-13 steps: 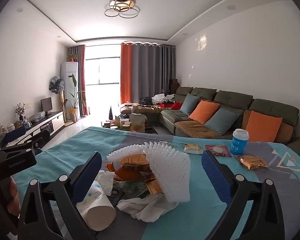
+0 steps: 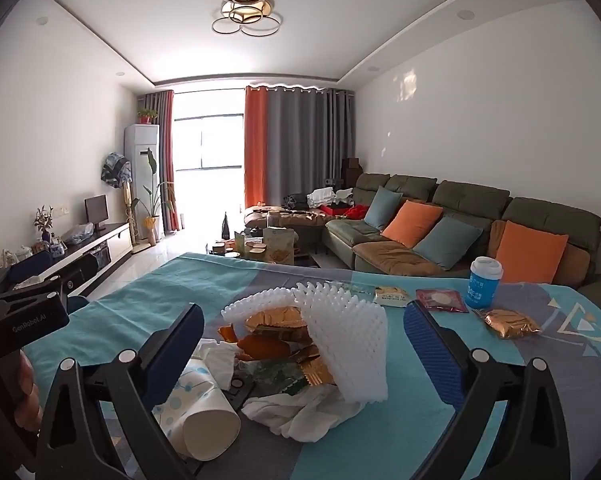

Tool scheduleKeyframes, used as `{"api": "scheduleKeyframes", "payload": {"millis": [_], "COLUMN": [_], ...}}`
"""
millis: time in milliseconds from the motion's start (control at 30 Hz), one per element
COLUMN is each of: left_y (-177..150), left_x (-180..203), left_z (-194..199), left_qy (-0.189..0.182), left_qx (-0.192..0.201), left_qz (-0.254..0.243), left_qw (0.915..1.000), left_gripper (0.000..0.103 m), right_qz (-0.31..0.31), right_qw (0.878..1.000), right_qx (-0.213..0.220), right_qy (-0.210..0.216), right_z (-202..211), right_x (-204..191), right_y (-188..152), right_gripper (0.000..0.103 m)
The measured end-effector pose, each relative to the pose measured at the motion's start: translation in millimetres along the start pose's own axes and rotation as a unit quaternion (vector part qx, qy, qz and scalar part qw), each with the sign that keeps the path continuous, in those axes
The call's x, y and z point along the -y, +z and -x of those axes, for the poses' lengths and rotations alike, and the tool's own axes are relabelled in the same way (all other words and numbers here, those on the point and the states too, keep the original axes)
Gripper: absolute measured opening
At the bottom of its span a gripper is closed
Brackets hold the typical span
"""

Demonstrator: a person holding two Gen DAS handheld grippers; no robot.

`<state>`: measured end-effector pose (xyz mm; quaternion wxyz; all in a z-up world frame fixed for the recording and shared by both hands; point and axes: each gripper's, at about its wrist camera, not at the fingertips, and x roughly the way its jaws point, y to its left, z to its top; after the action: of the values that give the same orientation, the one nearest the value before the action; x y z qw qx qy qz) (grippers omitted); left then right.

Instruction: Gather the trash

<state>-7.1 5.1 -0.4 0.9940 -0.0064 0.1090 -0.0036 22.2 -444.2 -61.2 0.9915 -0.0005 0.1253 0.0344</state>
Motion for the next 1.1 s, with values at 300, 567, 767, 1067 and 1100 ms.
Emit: {"api": "scheduleKeyframes", "payload": {"millis": [300,567,767,1067,1100], "left_y": [2.2,3.8,3.2,5.5,5.8], "left_x": [0.1,0.7,-2.1,-3.8,-3.9], "left_z": [1.3,1.1,3.5,5.0,5.1], "left_qy": [0.0,0.0,0.0,0.001,0.001], "left_qx": [0.004,0.006,0.007,0.008,0.008], "left_qz": [0.003,0.004,0.006,0.008,0.008], "left_qw": [1.0,1.0,1.0,0.9999,0.9999], "left_gripper": [0.097,0.097,0.097,0.097,0.097], "right_qz": [0.0,0.0,0.0,-0.002,-0.002], "right_qw": [1.0,1.0,1.0,1.0,1.0], "right_qx": [0.0,0.002,0.003,0.004,0.004], "right_qy": [0.001,0.002,0.002,0.003,0.003], "right_z": [-0.6,-1.5,-2.7,-1.1,-1.6], "right_x": [-1.4,-1.1,-1.6,-0.8,-0.8], "right_y": [-0.4,0.4,0.1,0.6,1.0], "right_gripper": [0.097,0.097,0.097,0.097,0.097]}}
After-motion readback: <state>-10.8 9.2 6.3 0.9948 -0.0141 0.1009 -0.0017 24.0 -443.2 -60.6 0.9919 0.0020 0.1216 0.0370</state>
